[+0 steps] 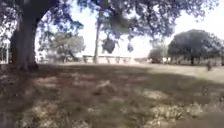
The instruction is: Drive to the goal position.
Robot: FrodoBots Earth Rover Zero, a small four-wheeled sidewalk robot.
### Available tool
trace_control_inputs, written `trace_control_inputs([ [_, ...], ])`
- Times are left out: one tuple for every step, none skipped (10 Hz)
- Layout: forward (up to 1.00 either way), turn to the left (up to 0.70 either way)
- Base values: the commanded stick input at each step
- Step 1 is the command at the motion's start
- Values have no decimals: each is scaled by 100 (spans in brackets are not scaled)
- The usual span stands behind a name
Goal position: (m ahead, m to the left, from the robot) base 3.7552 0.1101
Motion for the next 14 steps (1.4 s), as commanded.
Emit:
trace_control_inputs([
  [70, 0],
  [70, 0],
  [70, 0],
  [70, 0],
  [70, 0],
  [70, 0],
  [70, 0],
  [70, 0],
  [70, 0],
  [70, 0],
  [70, 0],
  [70, 0],
  [70, 0],
  [70, 0],
])
